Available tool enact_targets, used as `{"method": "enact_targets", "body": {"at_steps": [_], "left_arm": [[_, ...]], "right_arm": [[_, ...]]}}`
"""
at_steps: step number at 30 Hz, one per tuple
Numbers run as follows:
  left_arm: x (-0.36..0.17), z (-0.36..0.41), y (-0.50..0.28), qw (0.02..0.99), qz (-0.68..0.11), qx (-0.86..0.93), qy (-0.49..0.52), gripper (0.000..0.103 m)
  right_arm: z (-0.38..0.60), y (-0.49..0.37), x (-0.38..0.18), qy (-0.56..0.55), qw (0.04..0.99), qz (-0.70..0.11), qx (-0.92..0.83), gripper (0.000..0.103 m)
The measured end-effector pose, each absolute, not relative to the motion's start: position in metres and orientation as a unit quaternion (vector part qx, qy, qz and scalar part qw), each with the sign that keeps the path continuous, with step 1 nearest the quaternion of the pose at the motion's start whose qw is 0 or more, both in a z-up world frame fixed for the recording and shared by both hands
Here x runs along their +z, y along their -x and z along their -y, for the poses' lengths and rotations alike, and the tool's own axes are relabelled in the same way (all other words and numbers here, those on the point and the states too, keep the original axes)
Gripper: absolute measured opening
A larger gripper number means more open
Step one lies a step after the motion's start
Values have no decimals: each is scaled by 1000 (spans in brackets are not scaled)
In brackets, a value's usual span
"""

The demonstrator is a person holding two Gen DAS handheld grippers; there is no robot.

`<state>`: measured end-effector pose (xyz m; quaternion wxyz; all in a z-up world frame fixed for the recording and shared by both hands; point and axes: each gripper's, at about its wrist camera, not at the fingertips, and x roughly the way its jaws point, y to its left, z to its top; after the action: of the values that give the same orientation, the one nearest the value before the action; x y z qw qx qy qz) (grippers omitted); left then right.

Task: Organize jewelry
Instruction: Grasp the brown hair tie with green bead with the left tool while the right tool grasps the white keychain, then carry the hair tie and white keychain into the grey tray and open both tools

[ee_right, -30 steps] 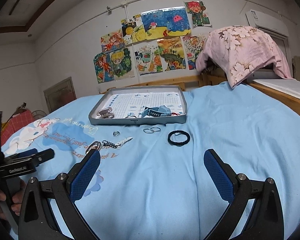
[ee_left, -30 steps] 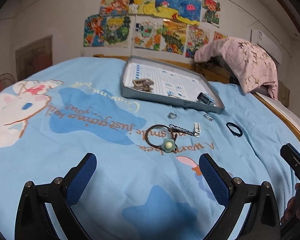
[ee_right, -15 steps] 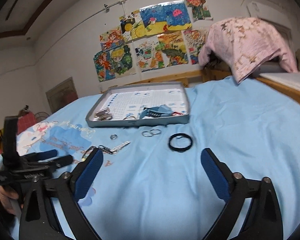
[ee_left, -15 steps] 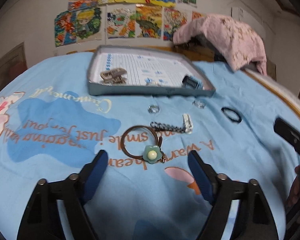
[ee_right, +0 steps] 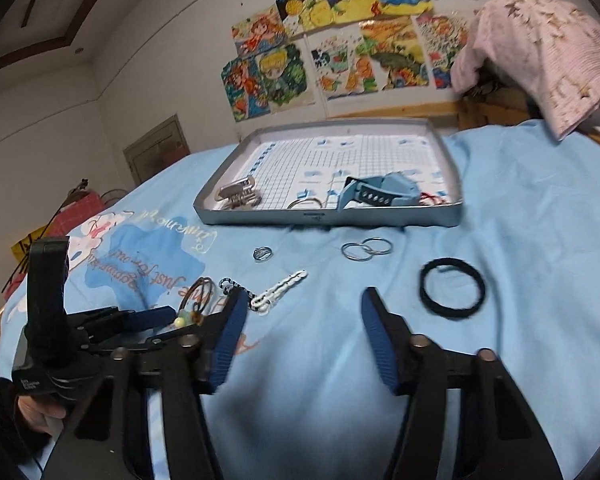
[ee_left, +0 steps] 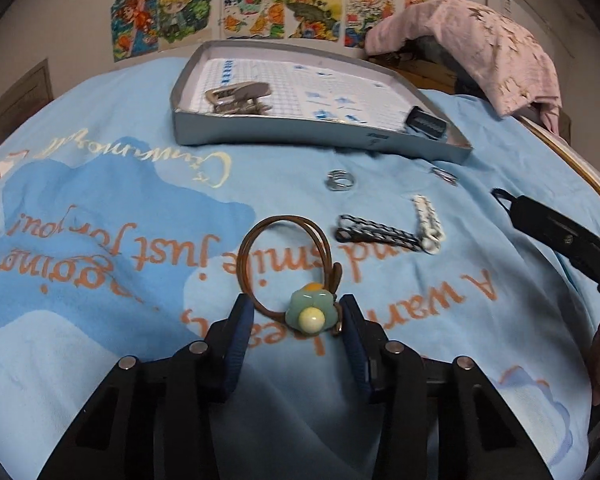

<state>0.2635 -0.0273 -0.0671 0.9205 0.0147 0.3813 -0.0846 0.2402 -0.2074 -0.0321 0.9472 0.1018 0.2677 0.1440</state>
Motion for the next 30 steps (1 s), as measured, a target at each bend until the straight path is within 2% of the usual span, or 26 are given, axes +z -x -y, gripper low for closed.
{"method": "enact_targets", "body": {"at_steps": [1,4,5,7,15,30], "left_arm": [[-68,25,-265,921,-381,-84,-11,39],[-68,18,-269,923,-378,-75,-2,25],[-69,15,-270,923,-376,-75,5,24],[-70,8,-272,924,-372,-85,26,24],[-75,0,-263,931,-347,-103,53,24],[-74,-3,-253,939,-322,-110,57,23]], "right_arm": [[205,-246,-34,-103,945,-273,147,44],[195,-262,-39,-102,940,-286,158,43],[192,-265,-41,-99,939,-289,161,39],[181,-274,-43,-90,936,-295,169,35],[154,-285,-53,-44,933,-316,164,35],[155,-288,-66,-51,927,-334,162,35]]}}
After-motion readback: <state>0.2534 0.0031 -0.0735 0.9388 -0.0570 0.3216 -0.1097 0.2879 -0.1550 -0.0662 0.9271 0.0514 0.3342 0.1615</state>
